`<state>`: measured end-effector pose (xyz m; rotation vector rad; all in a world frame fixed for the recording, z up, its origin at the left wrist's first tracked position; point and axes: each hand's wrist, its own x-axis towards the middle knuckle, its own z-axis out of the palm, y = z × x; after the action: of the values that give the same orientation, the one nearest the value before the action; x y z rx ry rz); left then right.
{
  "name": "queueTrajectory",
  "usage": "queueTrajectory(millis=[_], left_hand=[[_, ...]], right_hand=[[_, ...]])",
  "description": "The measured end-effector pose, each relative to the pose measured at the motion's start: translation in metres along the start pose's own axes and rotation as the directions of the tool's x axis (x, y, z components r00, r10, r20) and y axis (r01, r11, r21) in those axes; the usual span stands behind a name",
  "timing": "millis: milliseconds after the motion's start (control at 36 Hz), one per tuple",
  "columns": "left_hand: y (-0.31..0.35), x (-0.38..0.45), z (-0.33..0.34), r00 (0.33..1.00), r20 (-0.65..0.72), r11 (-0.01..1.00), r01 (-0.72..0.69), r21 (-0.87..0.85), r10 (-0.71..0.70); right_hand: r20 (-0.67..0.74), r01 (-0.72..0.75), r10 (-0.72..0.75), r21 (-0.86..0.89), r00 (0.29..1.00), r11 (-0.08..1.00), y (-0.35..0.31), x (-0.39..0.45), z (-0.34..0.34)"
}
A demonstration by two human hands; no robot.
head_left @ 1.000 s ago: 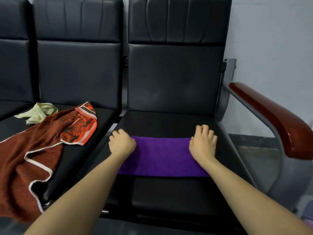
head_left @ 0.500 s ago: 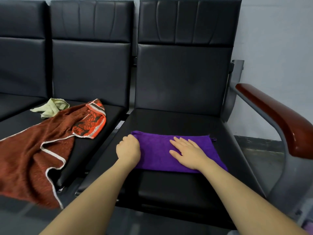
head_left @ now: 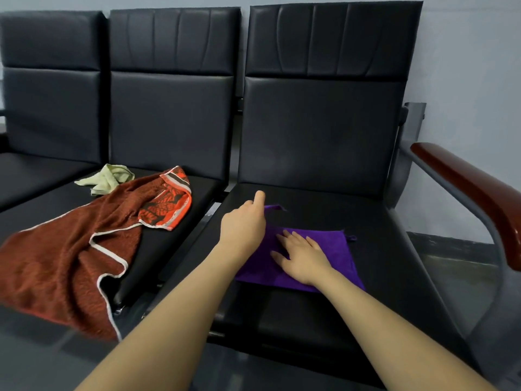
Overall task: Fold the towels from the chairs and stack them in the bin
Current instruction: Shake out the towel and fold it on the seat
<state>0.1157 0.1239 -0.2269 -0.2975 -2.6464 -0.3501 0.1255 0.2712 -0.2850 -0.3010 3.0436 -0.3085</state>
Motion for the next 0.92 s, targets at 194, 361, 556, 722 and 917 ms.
queueTrajectory(millis=[194,361,556,722,917], left_hand=[[0.024,0.003,-0.013,0.974,0.099,0.862,0.227,-0.453,-0.204],[0.053,0.008,-0.006,0.958,0.188,0.752,0.287,-0.594,-0.217],[0.097,0.013,0.016,0.895,0.443,0.598,0.386,-0.702,-0.058],[0.104,0.005,0.03,0.849,0.523,0.84,0.231,-0.491,0.073],[0.08,-0.009,0.042,0.902,0.431,1.0,-0.026,0.015,0.017]], right_hand=[[-0.185,0.034,-0.001,0.173,0.983,0.984,0.009,-0.011,-0.011],[-0.247,-0.094,0.13,0.155,0.96,0.983,0.045,-0.033,-0.03],[-0.219,-0.298,0.346,0.223,0.913,0.928,0.082,-0.053,-0.037],[-0.144,-0.366,0.415,0.279,0.898,0.888,0.09,-0.058,-0.037],[-0.189,-0.383,0.463,0.346,0.866,0.857,0.083,-0.05,-0.036]])
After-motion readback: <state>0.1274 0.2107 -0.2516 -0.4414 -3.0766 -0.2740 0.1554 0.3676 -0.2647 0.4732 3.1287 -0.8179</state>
